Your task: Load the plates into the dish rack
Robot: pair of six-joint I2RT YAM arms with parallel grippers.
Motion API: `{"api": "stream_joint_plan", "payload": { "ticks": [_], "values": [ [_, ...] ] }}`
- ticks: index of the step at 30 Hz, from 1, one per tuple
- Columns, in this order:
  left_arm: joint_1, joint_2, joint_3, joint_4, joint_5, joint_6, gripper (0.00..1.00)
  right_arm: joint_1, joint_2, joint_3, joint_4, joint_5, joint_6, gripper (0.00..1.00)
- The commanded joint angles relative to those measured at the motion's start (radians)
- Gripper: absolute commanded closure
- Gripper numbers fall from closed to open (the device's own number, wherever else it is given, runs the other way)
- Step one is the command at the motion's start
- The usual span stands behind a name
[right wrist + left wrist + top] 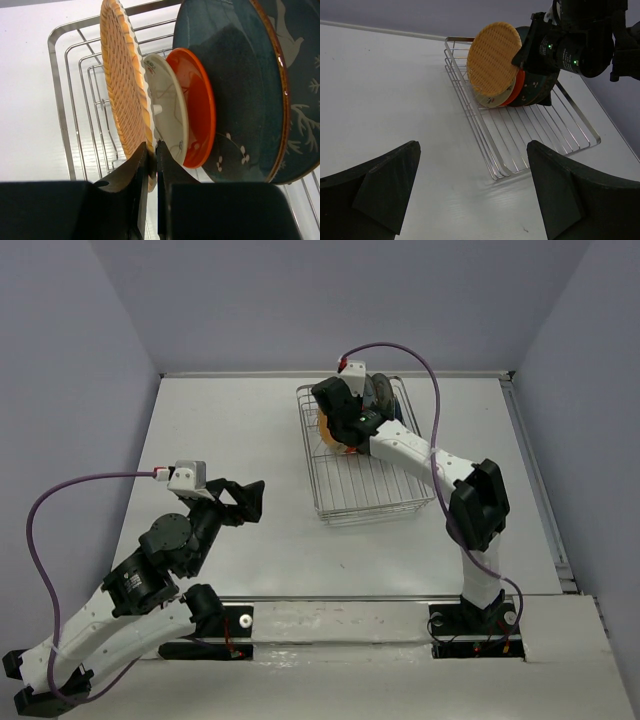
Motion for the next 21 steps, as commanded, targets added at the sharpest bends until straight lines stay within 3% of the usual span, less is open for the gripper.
{"api": "stream_joint_plan", "payload": {
  "ticks": [1, 5, 15, 18, 21],
  "values": [
    [0.008, 0.007, -0.009, 0.046, -0.007, 0.014, 0.01, 0.018, 0.036, 0.038, 0.031, 0.003, 0.007, 0.93],
    [0.008, 0.016, -0.010, 0.042, -0.015, 0.011, 0.01, 0.028, 0.051, 0.030, 0.031, -0.008, 0.010, 0.92],
    [0.011, 0.050, -0.012, 0.035, -0.044, 0.007, 0.01, 0.028, -0.063, -0.007, 0.025, -0.045, -0.008, 0.40],
    [0.012, 0.064, -0.010, 0.030, -0.058, 0.005, 0.01, 0.028, -0.132, -0.039, 0.026, -0.063, -0.016, 0.28],
    [0.012, 0.073, -0.010, 0.029, -0.061, 0.003, 0.01, 0.028, -0.224, -0.079, 0.026, -0.078, -0.018, 0.27]
  ]
}}
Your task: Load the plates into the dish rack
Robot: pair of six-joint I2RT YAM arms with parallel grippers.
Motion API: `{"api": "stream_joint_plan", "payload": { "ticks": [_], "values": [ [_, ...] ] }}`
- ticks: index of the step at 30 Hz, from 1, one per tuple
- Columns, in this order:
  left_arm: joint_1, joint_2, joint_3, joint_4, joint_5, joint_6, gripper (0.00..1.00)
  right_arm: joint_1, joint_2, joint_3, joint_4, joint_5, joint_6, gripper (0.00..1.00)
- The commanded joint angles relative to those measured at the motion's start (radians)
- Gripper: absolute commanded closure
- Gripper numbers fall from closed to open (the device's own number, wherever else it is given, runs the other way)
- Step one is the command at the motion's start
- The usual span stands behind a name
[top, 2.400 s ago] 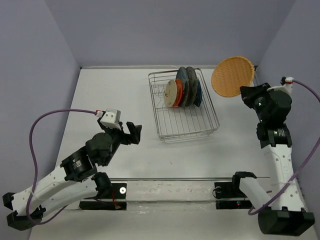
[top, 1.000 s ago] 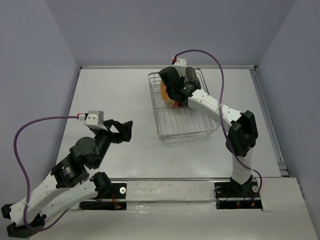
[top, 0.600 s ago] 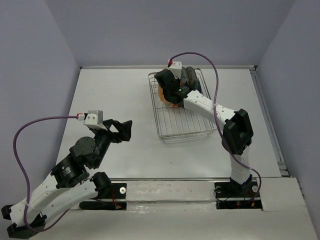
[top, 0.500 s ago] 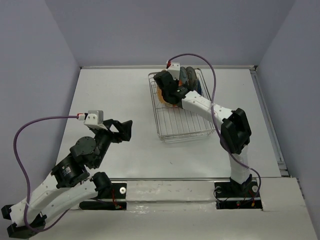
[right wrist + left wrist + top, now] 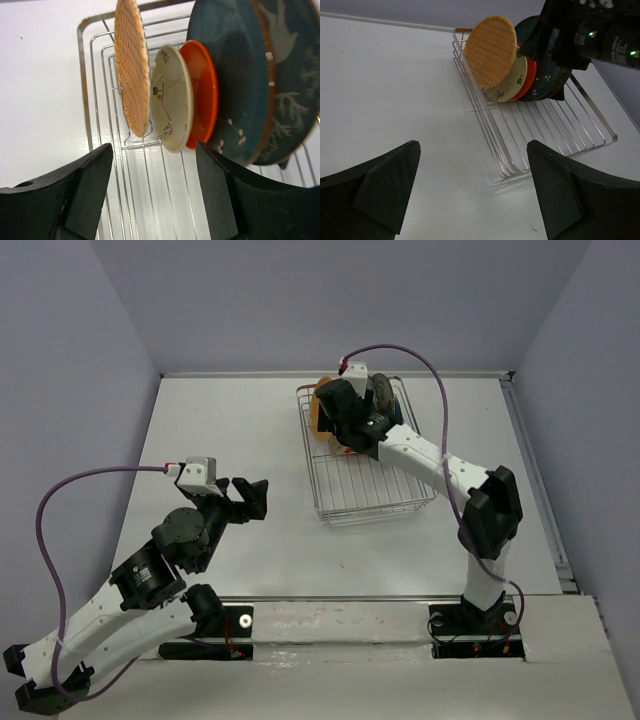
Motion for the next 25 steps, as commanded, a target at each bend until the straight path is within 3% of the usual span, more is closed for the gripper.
{"api": "stream_joint_plan", "payload": {
  "ticks": [1, 6, 9, 10, 14, 18, 25],
  "values": [
    [0.007, 0.023, -0.010, 0.031, -0.041, -0.001, 0.01, 0.009, -0.194, -0.066, 0.025, -0.013, -0.003, 0.27],
    [0.007, 0.050, 0.007, 0.038, -0.035, -0.027, 0.01, 0.009, -0.463, -0.322, 0.126, -0.086, -0.023, 0.13],
    [0.007, 0.073, 0.024, 0.050, -0.028, -0.027, 0.01, 0.009, -0.780, -0.528, 0.193, -0.131, -0.050, 0.00],
    [0.007, 0.081, 0.030, 0.047, -0.028, -0.027, 0.01, 0.009, -0.782, -0.576, 0.206, -0.139, -0.050, 0.00],
    [0.007, 0.110, 0.055, 0.055, -0.030, -0.026, 0.01, 0.009, -1.127, -0.792, 0.203, -0.158, -0.052, 0.00],
    [0.009, 0.128, 0.067, 0.080, -0.030, -0.013, 0.01, 0.009, -1.356, -0.905, 0.190, -0.186, -0.006, 0.00],
    [0.009, 0.122, 0.122, 0.110, -0.039, -0.007, 0.01, 0.009, -1.529, -0.964, 0.189, -0.231, -0.015, 0.00]
  ]
}}
